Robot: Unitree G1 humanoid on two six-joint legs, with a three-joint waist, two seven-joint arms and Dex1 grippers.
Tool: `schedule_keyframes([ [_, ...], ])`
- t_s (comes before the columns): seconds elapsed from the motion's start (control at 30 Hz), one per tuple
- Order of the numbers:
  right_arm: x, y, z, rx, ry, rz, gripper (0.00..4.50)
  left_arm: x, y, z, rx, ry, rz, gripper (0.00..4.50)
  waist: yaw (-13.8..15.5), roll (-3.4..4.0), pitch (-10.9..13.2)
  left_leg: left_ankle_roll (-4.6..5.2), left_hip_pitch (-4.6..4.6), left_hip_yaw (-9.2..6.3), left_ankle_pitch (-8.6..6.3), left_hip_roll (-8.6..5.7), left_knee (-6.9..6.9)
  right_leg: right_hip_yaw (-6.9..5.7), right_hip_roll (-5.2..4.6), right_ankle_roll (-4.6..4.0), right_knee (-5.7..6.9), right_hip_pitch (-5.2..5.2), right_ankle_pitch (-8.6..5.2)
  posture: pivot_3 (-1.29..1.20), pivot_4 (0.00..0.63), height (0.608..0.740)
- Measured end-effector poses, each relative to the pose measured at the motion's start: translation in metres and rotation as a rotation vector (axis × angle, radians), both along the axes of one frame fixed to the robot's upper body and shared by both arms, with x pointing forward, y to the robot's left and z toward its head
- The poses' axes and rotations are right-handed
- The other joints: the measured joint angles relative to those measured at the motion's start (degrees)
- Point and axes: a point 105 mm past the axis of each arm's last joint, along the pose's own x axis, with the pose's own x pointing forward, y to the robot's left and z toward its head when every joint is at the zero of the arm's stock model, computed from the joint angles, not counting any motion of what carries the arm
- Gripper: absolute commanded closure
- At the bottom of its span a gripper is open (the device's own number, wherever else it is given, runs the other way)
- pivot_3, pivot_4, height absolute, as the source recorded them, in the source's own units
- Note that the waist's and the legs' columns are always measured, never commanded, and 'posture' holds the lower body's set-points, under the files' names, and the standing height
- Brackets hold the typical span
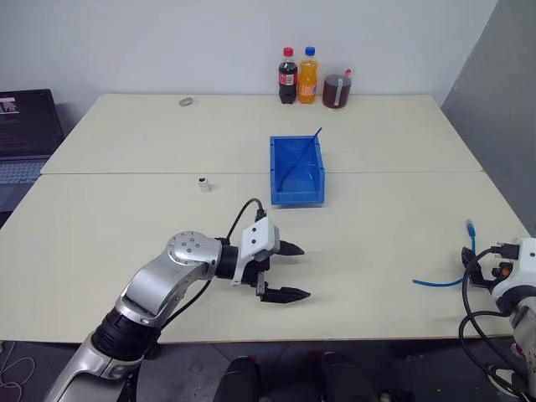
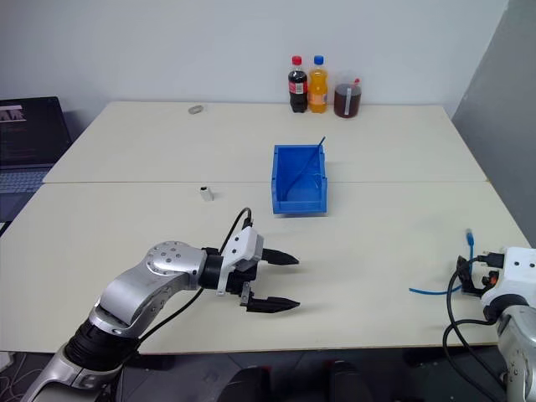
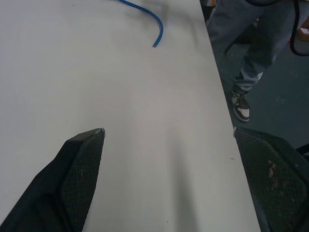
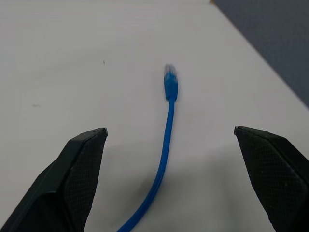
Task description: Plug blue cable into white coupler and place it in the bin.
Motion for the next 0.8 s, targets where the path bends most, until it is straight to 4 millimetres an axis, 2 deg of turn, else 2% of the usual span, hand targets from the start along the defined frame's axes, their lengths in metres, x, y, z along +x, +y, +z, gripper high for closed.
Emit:
schedule_keyframes([
  [0.17,0.029,-0.014,-0.004,0.03,0.051,0.012,0.02,0.0,-0.006,0.0,-0.004,-0.01,-0.018,0.0,0.0,0.03,0.02,0.02,-0.01,0.04,0.01,-0.01,0.01,0.02,0.01,0.04,0.0,-0.02,0.02,0.0,0.15,0.74],
  [0.27,0.039,-0.027,-0.004,0.037,0.079,-0.001,0.46,0.001,-0.007,-0.001,0.0,-0.017,-0.013,0.0,0.08,0.04,0.03,0.03,-0.06,0.04,0.01,-0.03,0.0,0.02,0.0,-0.01,-0.01,-0.04,0.04,0.0,0.15,0.74],
  [0.4,0.046,-0.036,-0.003,0.055,0.109,0.029,1.52,0.002,-0.007,-0.002,0.002,-0.019,-0.003,0.0,0.15,0.04,0.03,0.03,-0.09,0.04,0.01,-0.05,0.02,0.01,-0.02,-0.19,-0.05,-0.03,0.15,0.0,0.15,0.74],
  [0.57,0.05,-0.037,-0.004,0.078,0.113,0.052,2.89,0.001,-0.005,-0.005,0.004,-0.01,0.01,0.0,0.2,0.03,0.03,0.03,-0.08,0.04,0.01,-0.04,0.05,0.02,-0.02,-0.16,-0.04,-0.01,0.16,0.0,0.15,0.74],
  [0.8,0.058,-0.023,-0.003,0.041,0.115,0.179,4.49,0.007,0.002,-0.006,-0.002,-0.024,0.082,0.0,0.09,0.03,0.03,0.03,-0.06,0.04,0.01,-0.04,0.06,0.02,-0.02,-0.14,-0.02,-0.01,0.16,0.0,0.15,0.74],
])
